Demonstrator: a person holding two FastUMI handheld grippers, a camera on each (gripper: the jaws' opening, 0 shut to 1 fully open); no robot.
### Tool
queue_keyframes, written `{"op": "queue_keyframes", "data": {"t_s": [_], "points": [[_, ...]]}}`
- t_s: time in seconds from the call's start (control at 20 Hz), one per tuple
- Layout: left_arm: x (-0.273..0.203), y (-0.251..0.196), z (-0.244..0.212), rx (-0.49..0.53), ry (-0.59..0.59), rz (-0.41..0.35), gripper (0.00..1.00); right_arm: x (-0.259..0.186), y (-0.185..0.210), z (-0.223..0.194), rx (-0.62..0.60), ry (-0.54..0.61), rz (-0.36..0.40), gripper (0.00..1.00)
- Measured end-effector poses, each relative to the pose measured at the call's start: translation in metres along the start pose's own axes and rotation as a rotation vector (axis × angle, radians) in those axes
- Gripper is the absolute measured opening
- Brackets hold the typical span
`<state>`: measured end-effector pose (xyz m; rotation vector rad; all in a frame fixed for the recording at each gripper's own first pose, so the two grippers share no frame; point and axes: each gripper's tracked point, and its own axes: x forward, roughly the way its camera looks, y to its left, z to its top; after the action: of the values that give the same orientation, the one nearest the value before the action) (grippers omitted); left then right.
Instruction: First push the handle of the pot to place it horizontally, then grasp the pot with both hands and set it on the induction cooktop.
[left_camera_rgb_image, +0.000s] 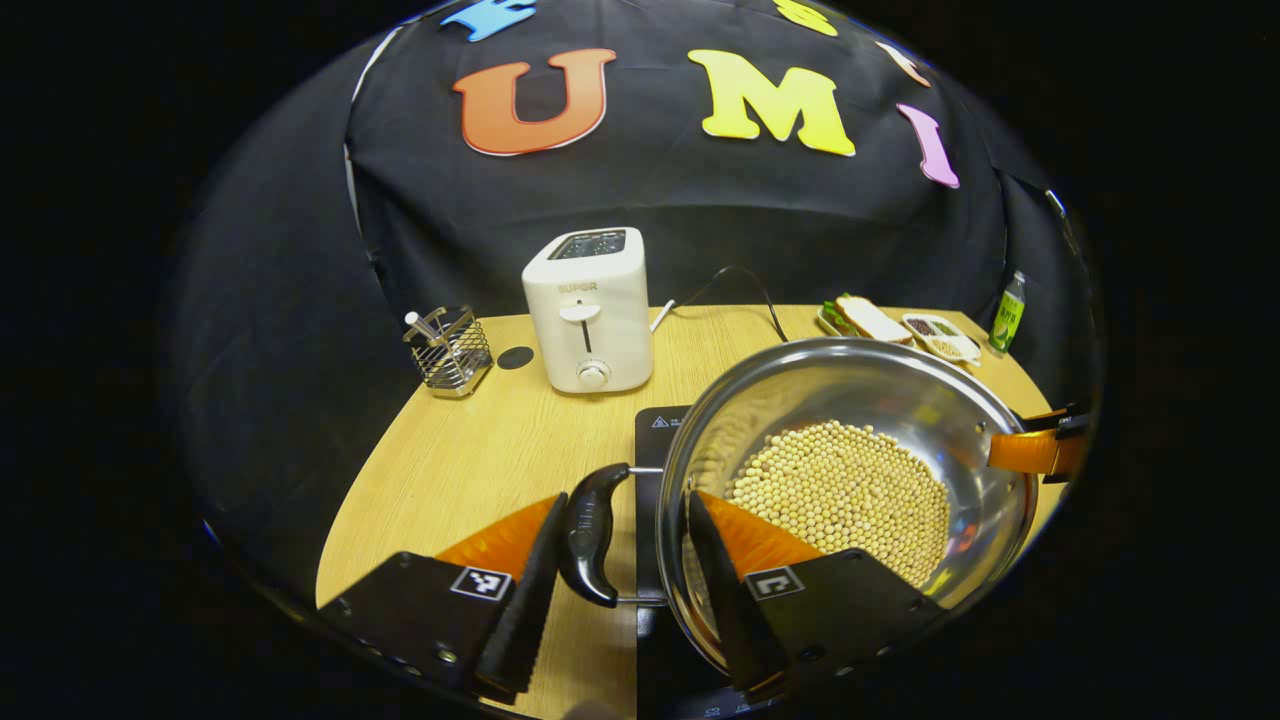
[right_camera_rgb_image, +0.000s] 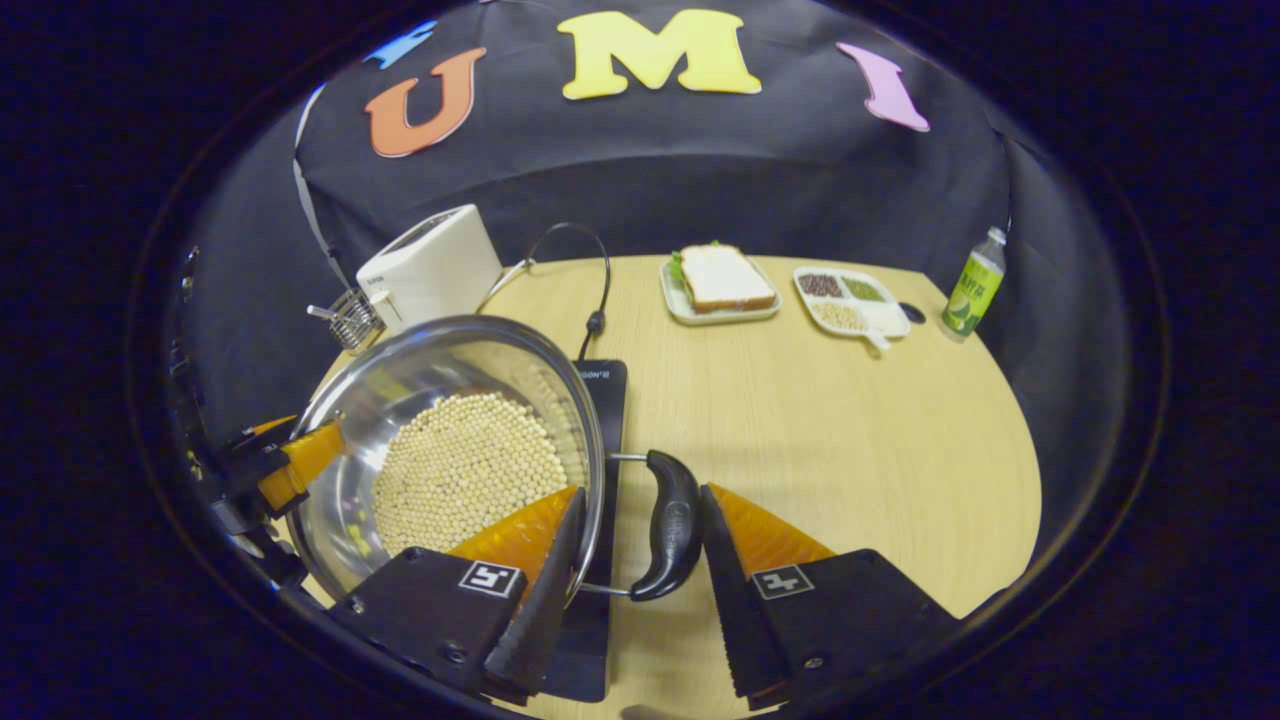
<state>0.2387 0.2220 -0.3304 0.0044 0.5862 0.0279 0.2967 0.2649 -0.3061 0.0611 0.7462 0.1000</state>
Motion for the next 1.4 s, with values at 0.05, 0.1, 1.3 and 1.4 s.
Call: {"op": "queue_keyframes", "data": {"t_s": [0.05,0.1,1.3,1.4], "points": [[-0.005,0.008,0.012,-0.001,-0.045,0.031,0.73,-0.006,-0.001,0.008,-0.03,-0.034,0.004,0.72],[-0.01,0.01,0.013,0.0,-0.06,0.047,0.79,-0.008,0.001,0.008,-0.05,-0.047,0.012,0.82],[-0.247,-0.177,0.14,0.059,-0.406,0.048,0.94,-0.259,-0.161,0.077,-0.084,-0.451,0.051,1.0],[-0.275,-0.201,0.156,0.048,-0.449,0.054,0.95,-0.293,-0.191,0.085,-0.076,-0.504,0.039,1.0]]}}
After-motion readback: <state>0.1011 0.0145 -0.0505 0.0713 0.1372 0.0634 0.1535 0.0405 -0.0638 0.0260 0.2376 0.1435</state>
